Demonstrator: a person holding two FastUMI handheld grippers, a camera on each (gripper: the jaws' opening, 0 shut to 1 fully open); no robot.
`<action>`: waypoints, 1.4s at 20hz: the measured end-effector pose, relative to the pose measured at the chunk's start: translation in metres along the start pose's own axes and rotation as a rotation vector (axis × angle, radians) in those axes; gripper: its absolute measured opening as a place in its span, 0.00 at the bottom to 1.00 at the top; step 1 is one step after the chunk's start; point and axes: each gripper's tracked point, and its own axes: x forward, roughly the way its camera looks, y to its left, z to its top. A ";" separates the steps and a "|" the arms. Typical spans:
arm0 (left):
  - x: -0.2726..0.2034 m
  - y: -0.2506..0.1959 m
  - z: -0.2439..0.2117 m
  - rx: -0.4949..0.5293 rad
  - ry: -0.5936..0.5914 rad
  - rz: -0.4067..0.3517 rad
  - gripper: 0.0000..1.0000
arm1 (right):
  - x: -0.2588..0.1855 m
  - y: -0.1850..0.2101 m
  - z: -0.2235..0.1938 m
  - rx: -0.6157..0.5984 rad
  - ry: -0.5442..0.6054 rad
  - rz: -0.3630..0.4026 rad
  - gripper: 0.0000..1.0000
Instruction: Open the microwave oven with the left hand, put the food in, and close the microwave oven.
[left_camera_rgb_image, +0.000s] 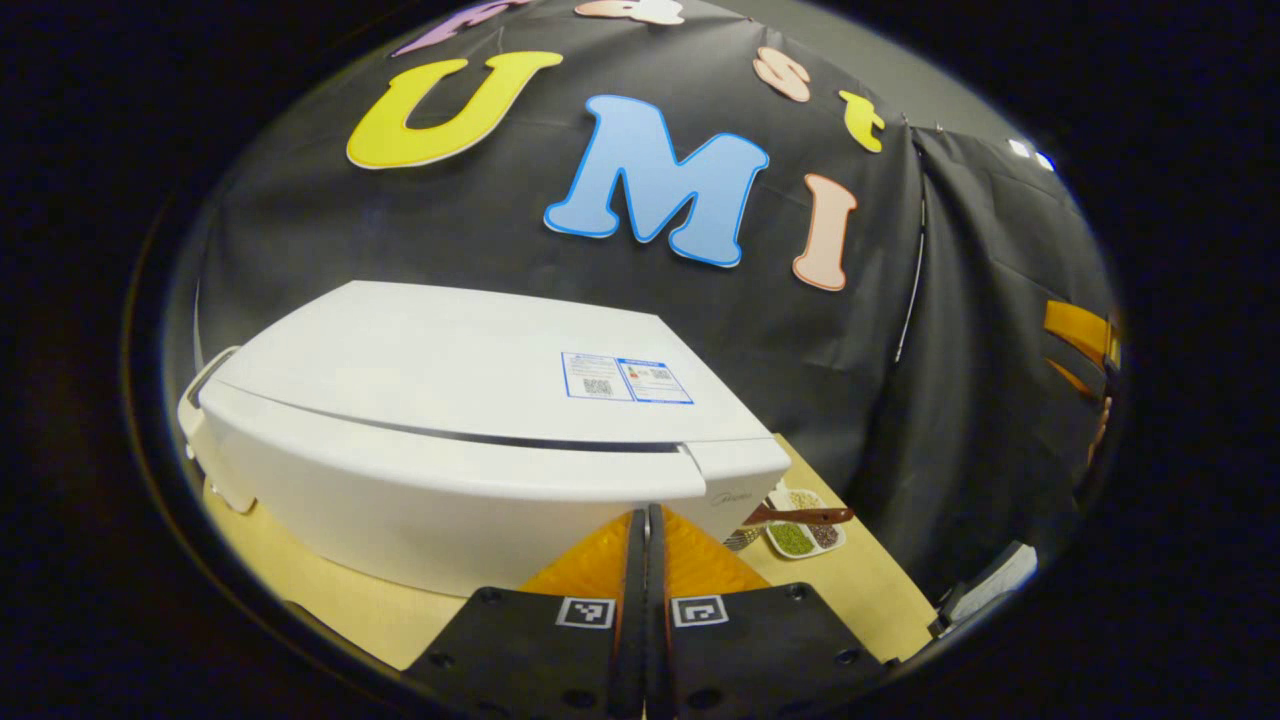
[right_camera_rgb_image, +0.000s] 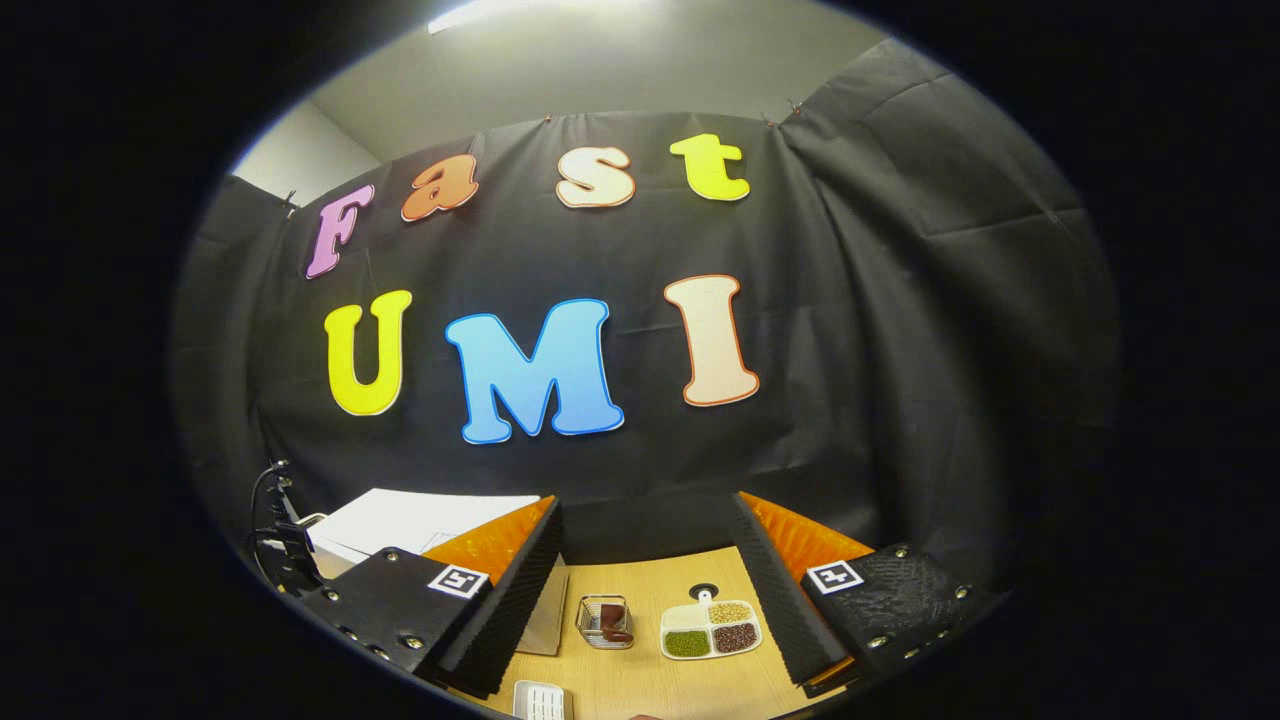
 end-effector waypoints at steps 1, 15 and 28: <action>0.000 0.000 -0.001 0.010 0.001 0.000 0.07 | 0.000 0.001 0.000 -0.001 -0.001 0.004 1.00; 0.010 0.007 0.000 0.092 0.021 0.046 0.07 | -0.008 0.014 -0.014 0.009 0.040 0.086 1.00; -0.244 -0.014 0.219 0.214 -0.547 0.230 0.95 | -0.063 0.077 0.039 0.010 -0.009 0.118 1.00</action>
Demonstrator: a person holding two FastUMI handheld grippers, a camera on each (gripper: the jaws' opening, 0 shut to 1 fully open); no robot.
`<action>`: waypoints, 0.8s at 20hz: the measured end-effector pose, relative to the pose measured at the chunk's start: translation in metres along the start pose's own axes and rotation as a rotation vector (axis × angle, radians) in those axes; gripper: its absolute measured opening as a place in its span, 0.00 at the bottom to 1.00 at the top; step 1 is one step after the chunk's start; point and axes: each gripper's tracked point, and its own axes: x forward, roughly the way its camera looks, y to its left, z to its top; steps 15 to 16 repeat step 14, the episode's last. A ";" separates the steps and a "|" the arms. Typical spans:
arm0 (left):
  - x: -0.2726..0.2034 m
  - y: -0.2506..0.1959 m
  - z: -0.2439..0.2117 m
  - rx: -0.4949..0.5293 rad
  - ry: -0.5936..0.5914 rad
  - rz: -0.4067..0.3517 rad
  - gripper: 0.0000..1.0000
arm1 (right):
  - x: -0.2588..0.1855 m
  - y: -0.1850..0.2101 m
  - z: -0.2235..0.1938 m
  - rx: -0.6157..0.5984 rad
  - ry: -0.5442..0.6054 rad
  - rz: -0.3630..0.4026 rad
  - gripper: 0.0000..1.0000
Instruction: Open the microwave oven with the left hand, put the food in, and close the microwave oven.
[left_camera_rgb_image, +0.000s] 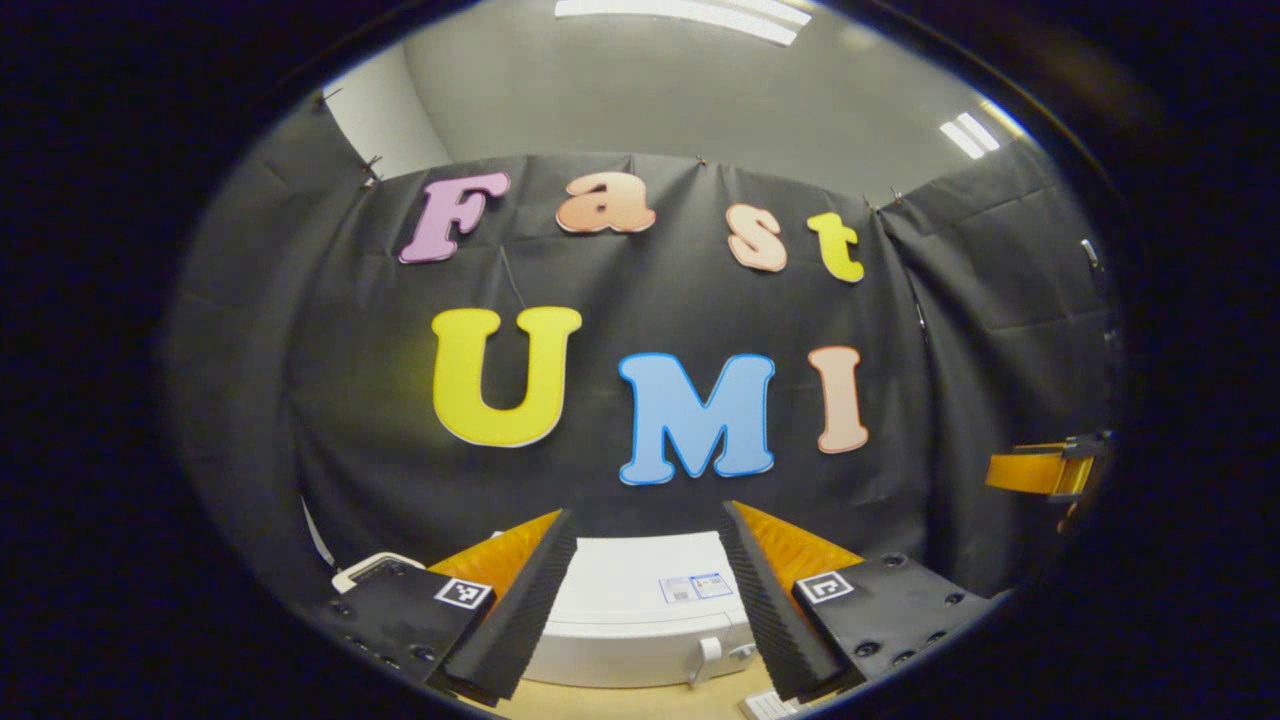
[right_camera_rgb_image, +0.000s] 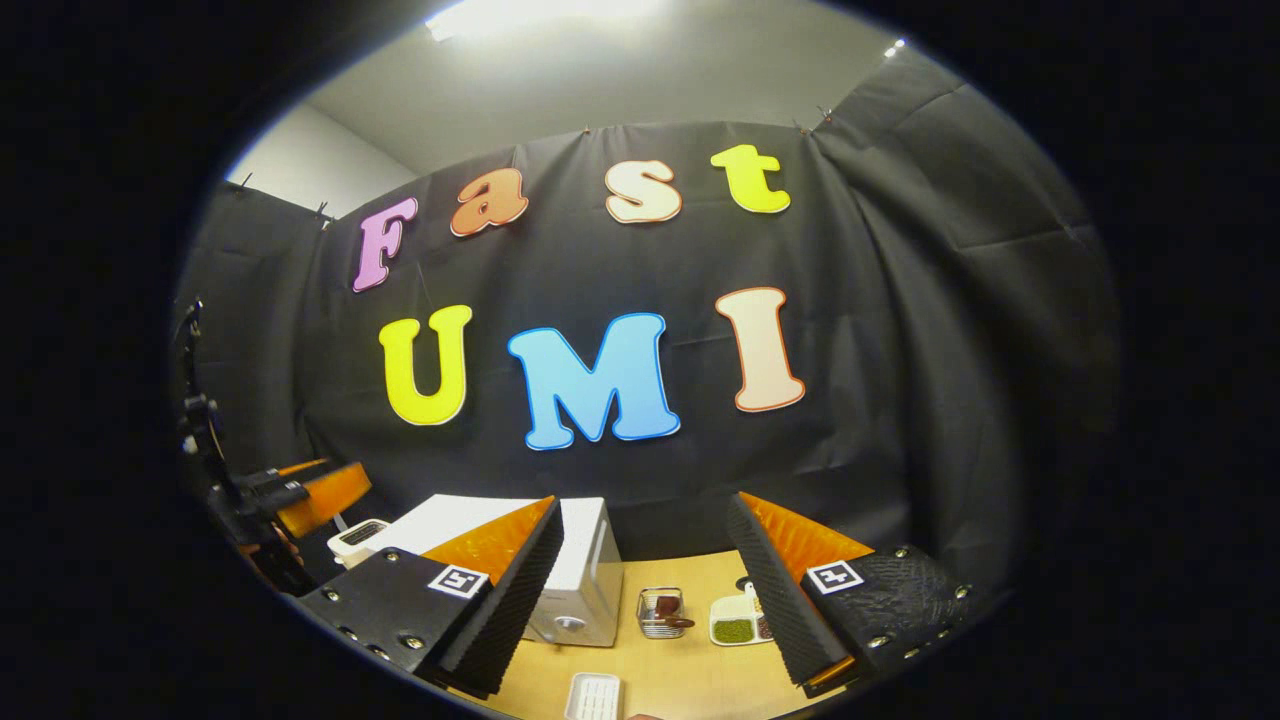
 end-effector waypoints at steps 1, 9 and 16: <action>-0.019 0.006 0.005 -0.017 -0.001 0.004 0.95 | -0.005 0.009 0.006 -0.007 -0.012 0.002 1.00; -0.104 0.058 0.023 0.002 -0.003 0.037 0.97 | -0.058 0.068 0.020 -0.042 -0.064 -0.004 1.00; -0.131 0.066 0.037 -0.023 -0.039 -0.018 0.94 | -0.091 0.086 0.011 -0.065 -0.064 -0.041 1.00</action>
